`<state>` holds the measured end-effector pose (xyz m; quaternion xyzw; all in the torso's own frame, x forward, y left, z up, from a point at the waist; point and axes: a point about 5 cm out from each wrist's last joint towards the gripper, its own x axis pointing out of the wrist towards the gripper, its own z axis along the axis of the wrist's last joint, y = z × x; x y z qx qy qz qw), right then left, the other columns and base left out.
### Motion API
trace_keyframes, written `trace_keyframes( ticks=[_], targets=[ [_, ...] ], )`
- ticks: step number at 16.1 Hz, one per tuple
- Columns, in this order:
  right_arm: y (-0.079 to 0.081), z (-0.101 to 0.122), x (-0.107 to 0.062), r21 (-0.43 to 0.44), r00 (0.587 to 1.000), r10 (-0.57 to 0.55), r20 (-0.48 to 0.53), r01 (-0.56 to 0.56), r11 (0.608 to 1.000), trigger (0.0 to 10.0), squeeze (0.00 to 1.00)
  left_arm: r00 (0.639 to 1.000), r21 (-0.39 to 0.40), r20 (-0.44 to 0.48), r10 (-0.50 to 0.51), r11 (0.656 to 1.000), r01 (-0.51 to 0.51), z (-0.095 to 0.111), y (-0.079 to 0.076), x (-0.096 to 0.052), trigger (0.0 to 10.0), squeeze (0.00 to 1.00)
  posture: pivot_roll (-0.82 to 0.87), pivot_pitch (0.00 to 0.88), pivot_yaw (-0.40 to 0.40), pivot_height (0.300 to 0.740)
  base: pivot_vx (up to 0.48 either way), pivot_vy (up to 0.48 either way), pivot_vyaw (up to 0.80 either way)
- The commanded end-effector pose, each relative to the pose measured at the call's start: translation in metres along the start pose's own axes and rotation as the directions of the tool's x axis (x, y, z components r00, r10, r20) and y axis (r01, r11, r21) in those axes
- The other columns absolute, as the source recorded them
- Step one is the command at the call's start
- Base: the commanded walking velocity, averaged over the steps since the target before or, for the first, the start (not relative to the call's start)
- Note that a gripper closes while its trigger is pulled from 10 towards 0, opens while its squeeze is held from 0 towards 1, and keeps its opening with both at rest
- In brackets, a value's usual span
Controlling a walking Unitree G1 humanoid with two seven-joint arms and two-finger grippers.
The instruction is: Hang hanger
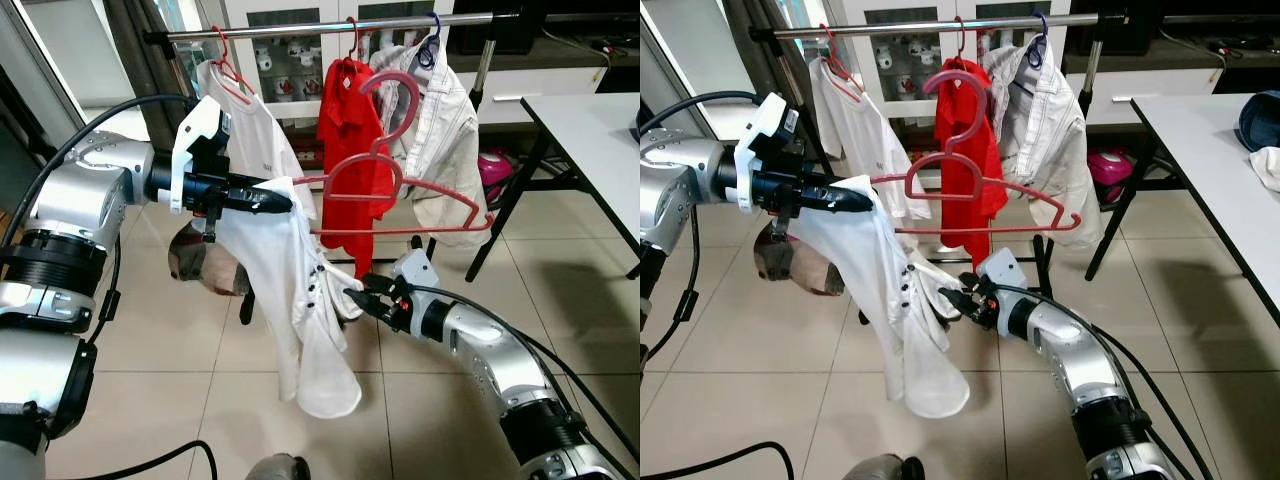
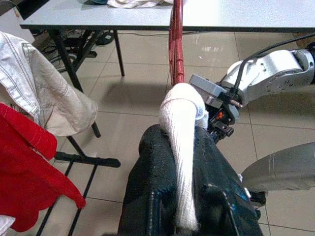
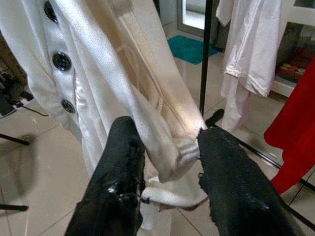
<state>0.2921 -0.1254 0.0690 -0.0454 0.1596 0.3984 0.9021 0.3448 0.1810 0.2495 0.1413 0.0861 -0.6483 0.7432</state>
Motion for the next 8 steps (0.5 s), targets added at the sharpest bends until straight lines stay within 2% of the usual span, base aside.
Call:
trace_keyframes(
  ticks=[1,8],
  targets=[
    [-0.0016,0.0017,0.0022,-0.034,1.000,-0.007,-0.009,0.007,0.999,0.0,0.00,1.000,0.039,0.018,0.017,0.999,-0.018,0.0117,0.0008,-0.0062,0.0,0.00,0.03,0.000,0.150,0.740,0.000,0.000,0.00],
    [-0.0050,-0.0047,0.0000,-0.029,0.999,-0.016,-0.036,0.015,0.999,0.0,0.00,0.999,0.037,0.023,0.023,0.999,-0.023,0.0114,0.0014,-0.0073,0.0,0.00,0.03,0.000,0.145,0.740,0.000,0.000,0.00]
  ],
)
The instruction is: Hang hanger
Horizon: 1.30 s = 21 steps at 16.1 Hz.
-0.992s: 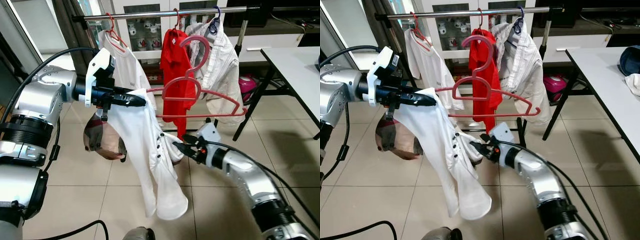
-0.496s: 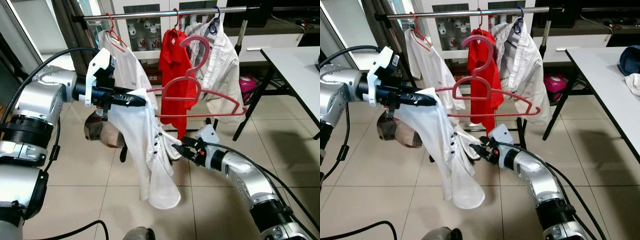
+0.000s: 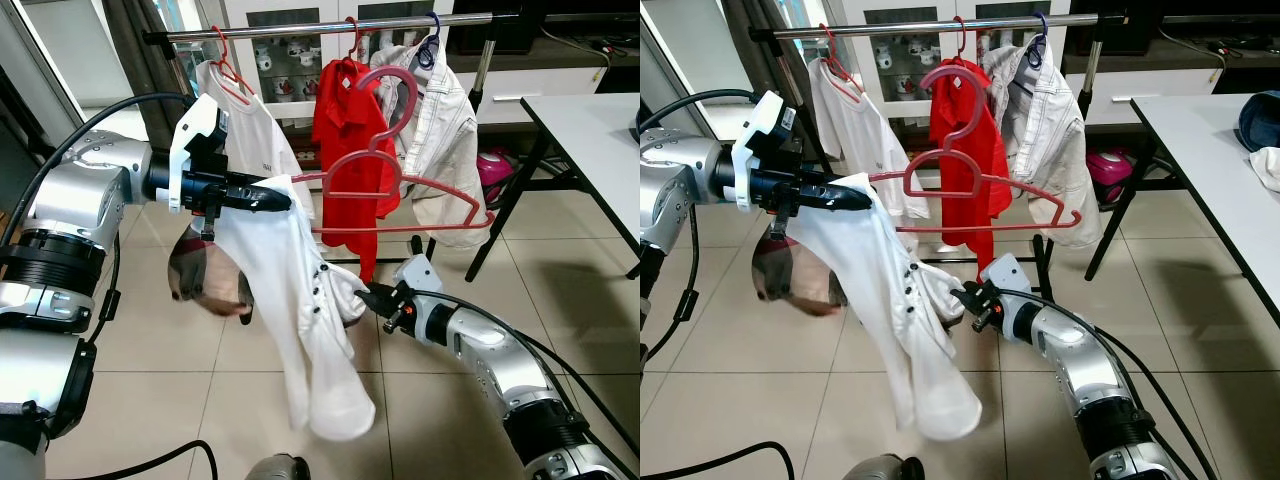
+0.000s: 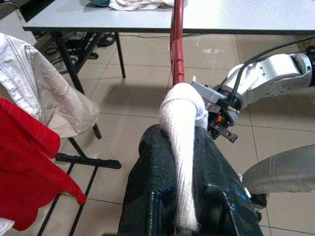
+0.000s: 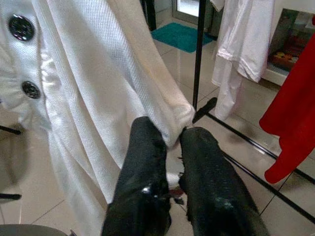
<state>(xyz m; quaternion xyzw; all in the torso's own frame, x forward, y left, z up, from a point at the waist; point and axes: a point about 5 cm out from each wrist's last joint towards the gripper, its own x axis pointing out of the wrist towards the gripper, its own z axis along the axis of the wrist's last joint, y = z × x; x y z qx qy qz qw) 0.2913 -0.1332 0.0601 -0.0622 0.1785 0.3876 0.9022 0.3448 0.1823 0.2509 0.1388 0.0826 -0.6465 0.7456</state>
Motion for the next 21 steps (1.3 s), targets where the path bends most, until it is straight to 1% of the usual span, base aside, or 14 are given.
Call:
trace_keyframes(
  ticks=[1,16,19,20,21],
  targets=[
    [-0.001,0.006,0.003,-0.010,1.000,-0.003,0.016,0.003,1.000,0.0,0.00,1.000,0.036,0.016,0.018,0.999,-0.018,0.011,0.001,-0.006,0.0,0.00,0.03,0.000,0.144,0.740,0.000,0.000,0.00],
    [-0.005,0.007,0.002,0.033,0.998,-0.014,0.060,0.012,0.999,0.0,0.00,0.999,0.024,0.021,0.036,0.999,-0.036,0.008,0.001,-0.009,0.0,0.00,0.03,0.000,0.141,0.740,0.000,0.000,0.00],
    [-0.009,0.010,0.001,0.037,0.996,-0.042,0.073,0.040,0.999,0.0,0.00,0.998,0.028,0.021,0.054,0.998,-0.054,0.008,0.002,-0.010,0.0,0.00,0.03,0.000,0.140,0.740,0.000,0.000,0.00],
    [-0.014,0.009,-0.002,0.044,0.995,-0.081,0.067,0.078,0.996,0.0,0.00,0.996,0.044,0.013,0.083,0.996,-0.083,0.006,0.003,-0.012,0.0,0.00,0.03,0.000,0.142,0.740,0.000,0.000,0.00],
    [-0.018,0.008,-0.004,0.053,0.992,-0.112,0.058,0.109,0.993,0.0,0.00,0.995,0.043,0.019,0.100,0.994,-0.101,0.005,0.003,-0.013,0.0,0.00,0.03,0.000,0.141,0.740,0.000,0.000,0.00]
  ],
)
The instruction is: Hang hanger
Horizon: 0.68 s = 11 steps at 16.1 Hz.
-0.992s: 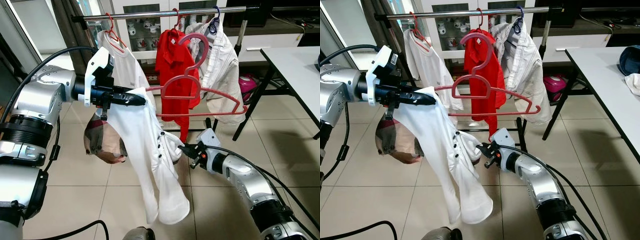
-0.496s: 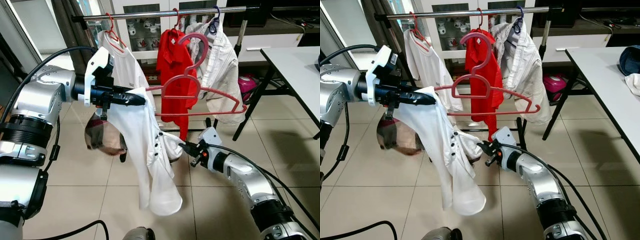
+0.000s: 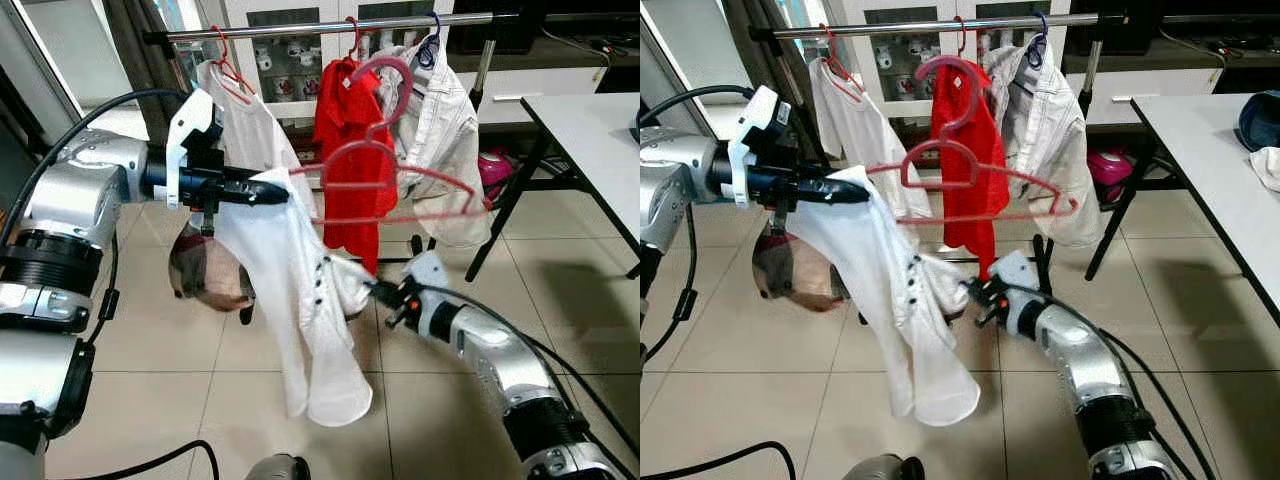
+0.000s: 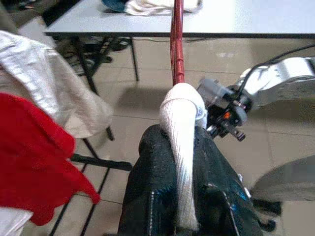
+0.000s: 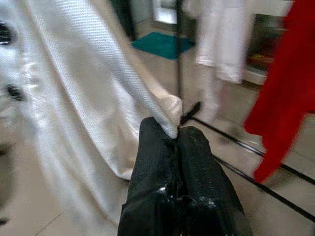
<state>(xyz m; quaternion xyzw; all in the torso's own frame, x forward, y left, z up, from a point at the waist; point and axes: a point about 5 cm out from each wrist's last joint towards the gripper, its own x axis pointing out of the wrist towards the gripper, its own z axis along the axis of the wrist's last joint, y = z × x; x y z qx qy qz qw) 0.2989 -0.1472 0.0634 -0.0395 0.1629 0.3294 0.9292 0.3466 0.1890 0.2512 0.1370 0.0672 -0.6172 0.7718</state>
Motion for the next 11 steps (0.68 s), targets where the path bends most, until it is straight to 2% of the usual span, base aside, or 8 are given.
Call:
trace_keyframes(
  ticks=[1,2,3,4,6,10,11],
  targets=[
    [-0.012,0.003,-0.003,0.015,0.997,-0.073,0.002,0.073,0.997,0.0,0.00,0.999,0.035,0.004,0.050,0.998,-0.050,0.006,0.002,-0.010,0.0,0.00,0.02,0.000,0.141,0.740,0.000,0.000,0.00],
    [-0.018,0.001,-0.006,0.030,0.993,-0.122,0.000,0.122,0.992,0.0,0.00,0.998,0.031,0.004,0.057,0.998,-0.057,0.004,0.000,-0.012,0.0,0.00,0.02,0.000,0.139,0.740,0.000,0.000,0.00],
    [-0.030,-0.002,-0.015,0.065,0.975,-0.224,0.004,0.224,0.973,0.0,0.00,0.998,0.027,0.008,0.067,0.997,-0.067,0.000,-0.004,-0.018,0.0,0.00,0.01,0.000,0.135,0.740,0.000,0.000,0.00],
    [-0.047,-0.002,-0.027,0.105,0.934,-0.357,0.012,0.354,0.929,0.0,0.00,0.996,0.007,0.037,0.081,0.997,-0.082,-0.003,-0.010,-0.026,0.0,0.00,0.01,0.000,0.133,0.740,0.000,0.000,0.00],
    [-0.069,0.006,-0.046,0.135,0.856,-0.515,0.038,0.507,0.852,0.0,0.00,0.993,-0.015,0.065,0.100,0.995,-0.100,-0.010,-0.023,-0.039,0.0,0.00,0.00,0.000,0.120,0.740,0.000,0.000,0.00],
    [-0.094,0.022,-0.058,0.197,0.783,-0.619,0.060,0.598,0.777,0.0,0.00,0.984,-0.072,0.096,0.153,0.987,-0.146,-0.030,-0.042,-0.047,0.0,0.00,-0.01,0.000,0.099,0.740,0.000,0.000,0.00],
    [-0.096,0.024,-0.058,0.202,0.790,-0.609,0.062,0.588,0.783,0.0,0.00,0.980,-0.081,0.096,0.176,0.982,-0.169,-0.033,-0.048,-0.048,0.0,0.00,-0.01,0.000,0.085,0.740,0.000,0.000,0.00]
  ],
)
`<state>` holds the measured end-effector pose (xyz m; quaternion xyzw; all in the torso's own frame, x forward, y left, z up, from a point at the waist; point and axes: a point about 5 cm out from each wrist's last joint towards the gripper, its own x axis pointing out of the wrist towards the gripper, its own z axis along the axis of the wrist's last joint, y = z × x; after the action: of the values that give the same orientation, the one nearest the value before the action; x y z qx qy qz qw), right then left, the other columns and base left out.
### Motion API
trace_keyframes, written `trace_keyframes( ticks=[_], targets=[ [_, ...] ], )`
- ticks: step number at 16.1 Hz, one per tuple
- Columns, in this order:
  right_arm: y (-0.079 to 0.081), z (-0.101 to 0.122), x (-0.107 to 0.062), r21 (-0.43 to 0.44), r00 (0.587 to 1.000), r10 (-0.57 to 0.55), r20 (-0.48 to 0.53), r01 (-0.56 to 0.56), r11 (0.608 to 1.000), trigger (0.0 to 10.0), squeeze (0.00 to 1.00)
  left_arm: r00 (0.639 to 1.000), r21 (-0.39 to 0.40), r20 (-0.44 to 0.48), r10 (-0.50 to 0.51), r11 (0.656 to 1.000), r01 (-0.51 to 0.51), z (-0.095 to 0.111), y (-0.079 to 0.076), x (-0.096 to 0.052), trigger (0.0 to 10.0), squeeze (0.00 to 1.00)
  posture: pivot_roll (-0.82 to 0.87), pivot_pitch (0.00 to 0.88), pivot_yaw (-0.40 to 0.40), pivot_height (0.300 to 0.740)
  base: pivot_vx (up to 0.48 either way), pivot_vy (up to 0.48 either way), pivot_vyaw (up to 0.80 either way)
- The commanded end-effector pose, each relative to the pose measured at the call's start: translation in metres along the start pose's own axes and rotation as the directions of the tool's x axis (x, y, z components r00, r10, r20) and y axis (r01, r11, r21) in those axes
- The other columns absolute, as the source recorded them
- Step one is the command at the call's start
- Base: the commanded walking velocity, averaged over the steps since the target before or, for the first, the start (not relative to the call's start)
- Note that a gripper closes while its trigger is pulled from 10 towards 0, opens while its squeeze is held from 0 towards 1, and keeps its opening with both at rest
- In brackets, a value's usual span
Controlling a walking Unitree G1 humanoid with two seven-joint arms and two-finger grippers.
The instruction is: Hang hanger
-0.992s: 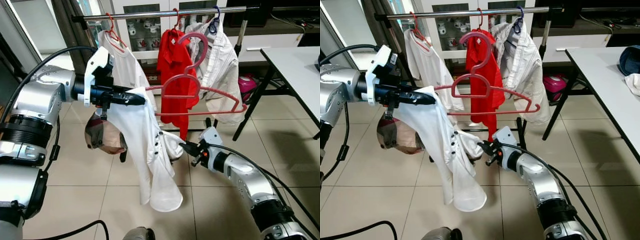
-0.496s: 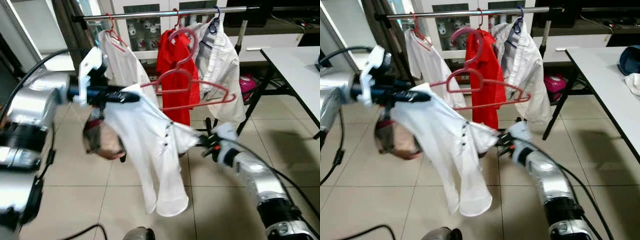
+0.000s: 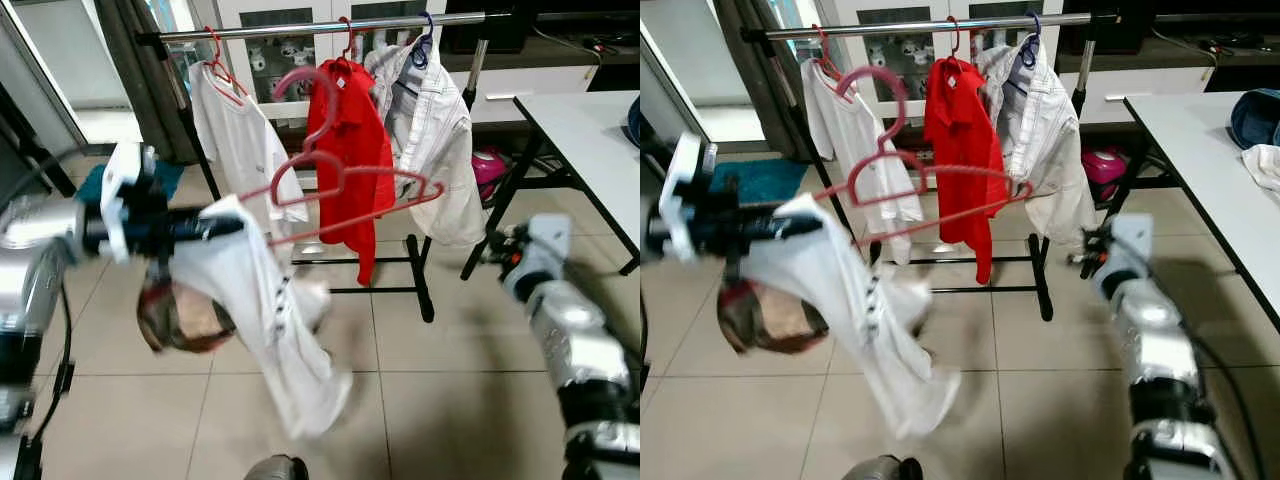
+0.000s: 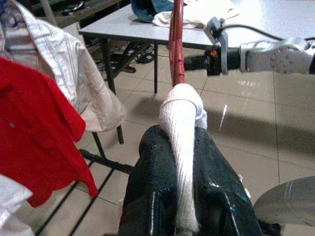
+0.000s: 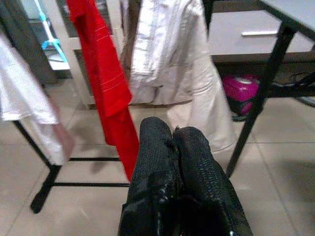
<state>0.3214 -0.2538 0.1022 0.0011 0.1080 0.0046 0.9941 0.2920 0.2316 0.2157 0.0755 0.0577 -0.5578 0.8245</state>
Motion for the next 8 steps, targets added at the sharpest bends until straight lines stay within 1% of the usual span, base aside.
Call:
trace_keyframes(
  ticks=[1,3,4,5,6,7,8],
  targets=[
    [0.002,0.000,0.001,0.024,1.000,0.017,-0.007,-0.017,1.000,0.0,0.00,0.999,0.030,0.025,0.033,0.999,-0.033,0.008,0.000,-0.004,0.0,0.00,0.00,0.000,0.081,0.740,0.000,0.000,0.00],
    [0.013,-0.008,-0.002,0.012,0.995,0.094,-0.031,-0.093,0.996,0.0,0.00,0.997,0.037,-0.014,0.074,0.997,-0.074,-0.001,-0.002,-0.002,0.0,0.00,0.00,0.000,0.071,0.740,0.000,0.000,0.00],
    [0.019,-0.018,-0.006,0.008,0.990,0.123,-0.063,-0.122,0.992,8.5,0.00,0.996,0.047,-0.033,0.082,0.996,-0.080,-0.006,-0.005,0.001,0.0,0.00,0.00,0.000,0.069,0.740,0.000,0.000,0.00],
    [0.029,-0.033,-0.012,0.029,0.981,0.166,-0.105,-0.164,0.986,10.0,0.00,0.995,0.067,-0.053,0.087,0.994,-0.084,-0.013,-0.009,0.012,0.0,0.00,-0.01,0.000,0.066,0.740,0.000,0.000,0.00],
    [0.035,-0.038,-0.015,0.053,0.975,0.201,-0.099,-0.197,0.979,10.0,0.57,0.995,0.072,-0.060,0.080,0.995,-0.075,-0.016,-0.012,0.020,0.0,0.00,-0.01,0.000,0.066,0.740,0.000,0.000,0.00],
    [0.046,-0.037,-0.019,0.061,0.959,0.274,-0.066,-0.271,0.961,10.0,1.00,0.996,0.080,-0.077,0.055,0.996,-0.048,-0.021,-0.015,0.029,0.0,0.00,-0.03,0.000,0.066,0.740,0.000,0.000,0.00],
    [0.053,-0.037,-0.023,0.050,0.944,0.327,-0.044,-0.325,0.944,10.0,1.00,0.995,0.085,-0.087,0.046,0.996,-0.038,-0.024,-0.016,0.034,0.0,0.00,-0.03,0.000,0.066,0.740,0.000,0.000,0.00]
  ],
)
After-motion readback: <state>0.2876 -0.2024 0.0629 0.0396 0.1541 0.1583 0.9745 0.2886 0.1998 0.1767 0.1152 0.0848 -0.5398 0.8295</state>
